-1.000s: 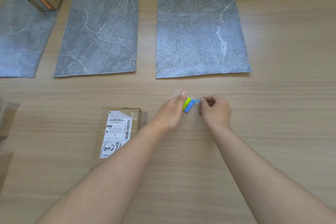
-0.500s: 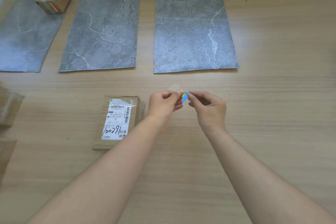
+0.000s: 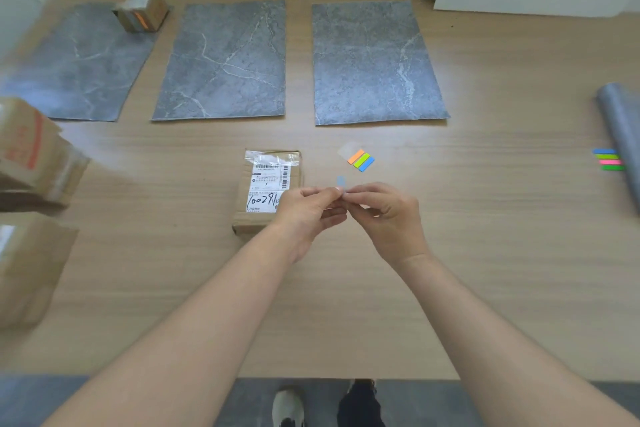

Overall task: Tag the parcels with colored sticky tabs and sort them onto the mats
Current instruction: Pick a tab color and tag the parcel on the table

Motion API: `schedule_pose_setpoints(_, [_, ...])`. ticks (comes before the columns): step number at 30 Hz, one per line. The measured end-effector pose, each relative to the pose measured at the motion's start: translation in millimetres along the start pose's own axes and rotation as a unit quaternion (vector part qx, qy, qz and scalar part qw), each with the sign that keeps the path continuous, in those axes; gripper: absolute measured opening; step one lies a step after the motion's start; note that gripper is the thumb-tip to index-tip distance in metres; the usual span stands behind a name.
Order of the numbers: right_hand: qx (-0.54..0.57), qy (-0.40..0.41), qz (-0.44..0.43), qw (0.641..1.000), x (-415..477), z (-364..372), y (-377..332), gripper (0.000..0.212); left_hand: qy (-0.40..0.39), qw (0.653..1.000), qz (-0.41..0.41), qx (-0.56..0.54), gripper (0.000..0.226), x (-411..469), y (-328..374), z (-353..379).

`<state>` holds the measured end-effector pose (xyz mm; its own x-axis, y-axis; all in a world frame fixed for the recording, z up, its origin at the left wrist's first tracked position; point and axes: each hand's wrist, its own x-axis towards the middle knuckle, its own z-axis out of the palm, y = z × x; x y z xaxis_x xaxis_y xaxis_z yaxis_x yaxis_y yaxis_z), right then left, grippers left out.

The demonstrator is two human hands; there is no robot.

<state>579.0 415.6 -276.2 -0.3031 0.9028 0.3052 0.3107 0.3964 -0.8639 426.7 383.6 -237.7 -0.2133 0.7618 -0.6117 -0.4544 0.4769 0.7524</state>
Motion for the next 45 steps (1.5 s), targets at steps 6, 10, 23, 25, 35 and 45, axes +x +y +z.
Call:
schedule_pose_setpoints(6, [-0.077,-0.031,-0.013,0.996,-43,19,-36,0.031,0.026,0.999,0.017,0.011,0.007,-32,-32,-54])
schedule_pose_setpoints(10, [-0.128,-0.001,0.001,0.992,-45,38,-40,0.040,0.067,0.994,0.056,0.066,0.004,-34,-48,-85])
schedule_pose_setpoints(23, [-0.214,-0.206,-0.002,0.955,-21,84,-40,0.063,0.112,0.987,0.068,0.090,0.003,-13,-71,-108])
schedule_pose_setpoints(25, [-0.220,-0.222,-0.001,0.950,-23,85,-34,0.054,0.114,0.987,0.071,0.083,0.006,-10,-72,-107])
schedule_pose_setpoints(35, [-0.207,-0.134,-0.051,0.968,-22,101,-9,0.020,0.132,0.988,0.069,0.043,0.004,-2,-70,-102])
schedule_pose_setpoints(45, [-0.261,-0.088,-0.080,0.958,-18,112,-7,0.020,0.164,0.976,0.024,0.139,0.011,4,-69,-126])
